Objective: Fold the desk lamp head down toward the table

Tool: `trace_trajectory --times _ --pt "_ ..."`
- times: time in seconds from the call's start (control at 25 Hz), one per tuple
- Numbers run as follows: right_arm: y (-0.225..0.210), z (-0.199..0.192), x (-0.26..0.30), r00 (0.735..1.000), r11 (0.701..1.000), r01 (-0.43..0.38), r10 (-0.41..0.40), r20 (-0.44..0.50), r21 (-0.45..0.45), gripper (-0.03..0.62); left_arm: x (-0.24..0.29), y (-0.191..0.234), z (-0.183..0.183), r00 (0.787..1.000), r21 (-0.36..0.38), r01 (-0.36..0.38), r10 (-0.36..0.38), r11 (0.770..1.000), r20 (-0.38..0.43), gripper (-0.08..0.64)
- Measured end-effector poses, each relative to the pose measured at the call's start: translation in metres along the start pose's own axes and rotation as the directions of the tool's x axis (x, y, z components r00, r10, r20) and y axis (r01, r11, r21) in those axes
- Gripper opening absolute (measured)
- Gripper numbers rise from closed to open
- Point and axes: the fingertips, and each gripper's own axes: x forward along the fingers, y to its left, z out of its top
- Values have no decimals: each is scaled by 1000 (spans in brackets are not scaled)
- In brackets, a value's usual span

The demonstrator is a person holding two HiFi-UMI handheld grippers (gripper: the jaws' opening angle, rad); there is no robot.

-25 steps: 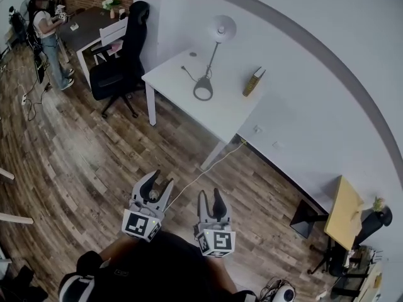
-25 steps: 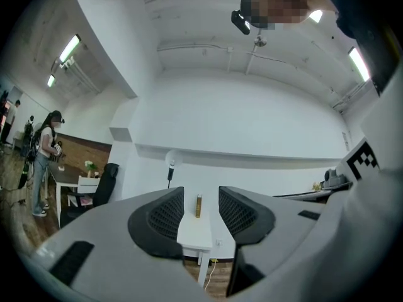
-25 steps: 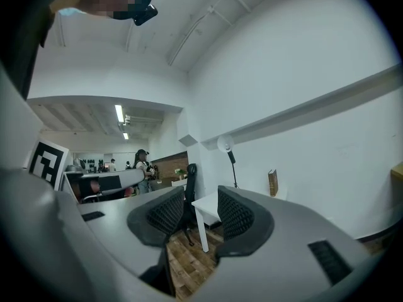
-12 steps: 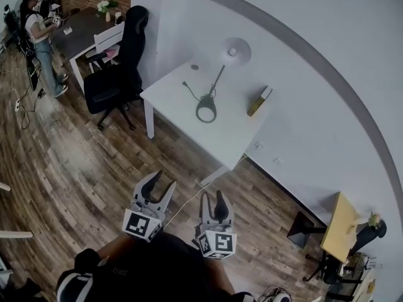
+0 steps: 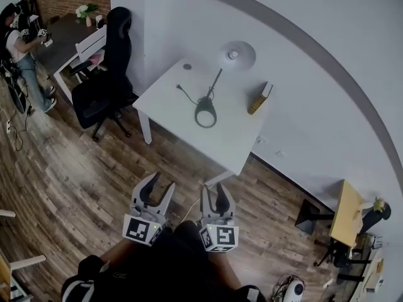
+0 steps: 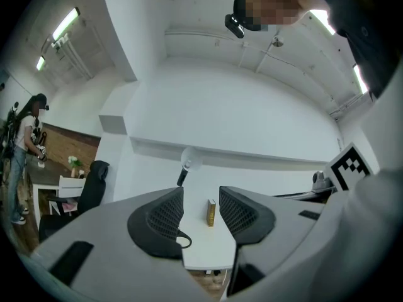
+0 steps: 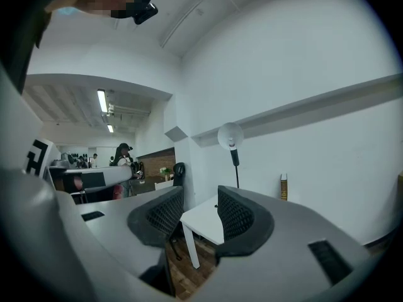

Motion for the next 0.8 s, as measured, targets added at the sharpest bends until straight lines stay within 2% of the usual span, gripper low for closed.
trace_trajectory --times 0.2,0.48,0.8 --pt "-5 -1 29 1000 1000 12 -12 -18 2 169 25 19 -9 1000 -25 12 -13 1000 -21 181" --pt "-24 3 76 1000 1000 25 -25 -11 6 169 63 42 -13 1000 -19 10 -11 1000 -24 183" --pt "-58 21 140 1000 1000 -8 7 26 19 167 134 65 -12 1000 -3 3 -3 1000 -13 183"
